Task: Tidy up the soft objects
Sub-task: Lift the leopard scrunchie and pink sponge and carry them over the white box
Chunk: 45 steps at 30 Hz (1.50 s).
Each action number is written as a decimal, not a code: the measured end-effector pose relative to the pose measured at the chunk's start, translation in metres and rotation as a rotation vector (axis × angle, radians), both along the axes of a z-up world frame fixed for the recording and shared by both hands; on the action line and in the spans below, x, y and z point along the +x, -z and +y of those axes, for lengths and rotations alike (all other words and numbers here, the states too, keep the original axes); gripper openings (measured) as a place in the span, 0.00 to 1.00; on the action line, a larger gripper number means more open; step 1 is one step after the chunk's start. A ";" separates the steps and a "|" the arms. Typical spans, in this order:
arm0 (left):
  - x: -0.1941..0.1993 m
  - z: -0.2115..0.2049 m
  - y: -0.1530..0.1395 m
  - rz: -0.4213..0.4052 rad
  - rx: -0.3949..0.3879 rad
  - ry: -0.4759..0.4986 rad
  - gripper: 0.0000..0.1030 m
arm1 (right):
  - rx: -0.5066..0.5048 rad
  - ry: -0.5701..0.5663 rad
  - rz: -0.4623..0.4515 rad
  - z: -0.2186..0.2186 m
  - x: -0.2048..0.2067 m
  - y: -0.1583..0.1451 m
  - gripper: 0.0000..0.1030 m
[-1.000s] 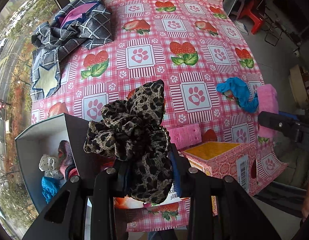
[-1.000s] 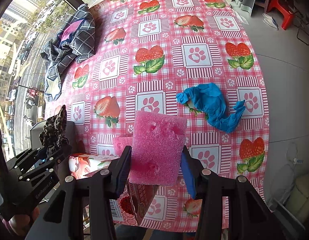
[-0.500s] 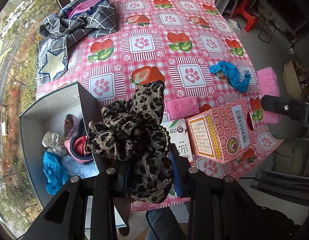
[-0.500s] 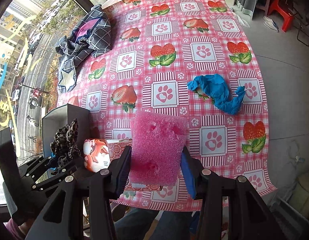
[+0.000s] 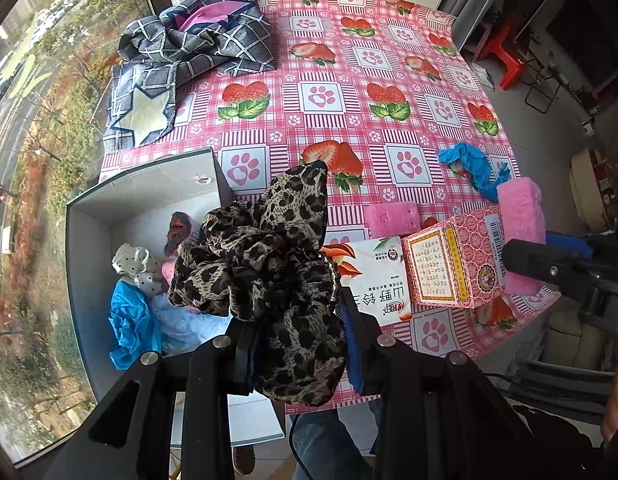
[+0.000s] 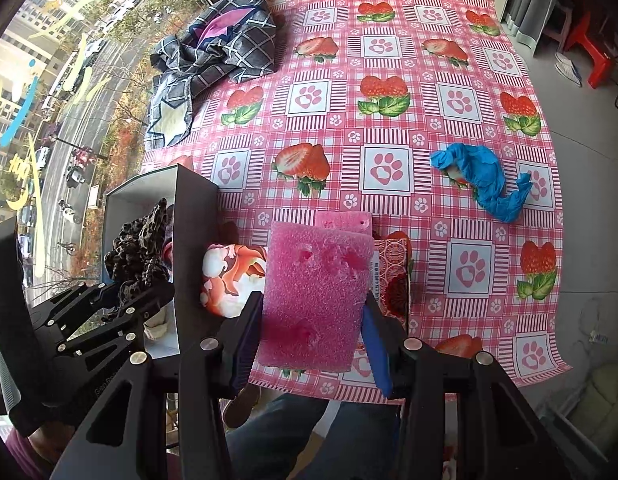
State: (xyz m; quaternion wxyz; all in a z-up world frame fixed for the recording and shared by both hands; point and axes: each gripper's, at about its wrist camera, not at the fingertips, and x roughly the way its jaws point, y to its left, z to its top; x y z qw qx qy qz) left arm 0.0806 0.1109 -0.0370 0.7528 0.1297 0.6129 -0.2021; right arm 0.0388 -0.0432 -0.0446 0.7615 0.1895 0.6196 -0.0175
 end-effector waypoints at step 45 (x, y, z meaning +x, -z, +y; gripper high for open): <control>0.002 0.160 -0.001 0.003 -0.032 -0.382 0.35 | -0.034 -0.354 0.031 0.157 0.055 0.004 0.47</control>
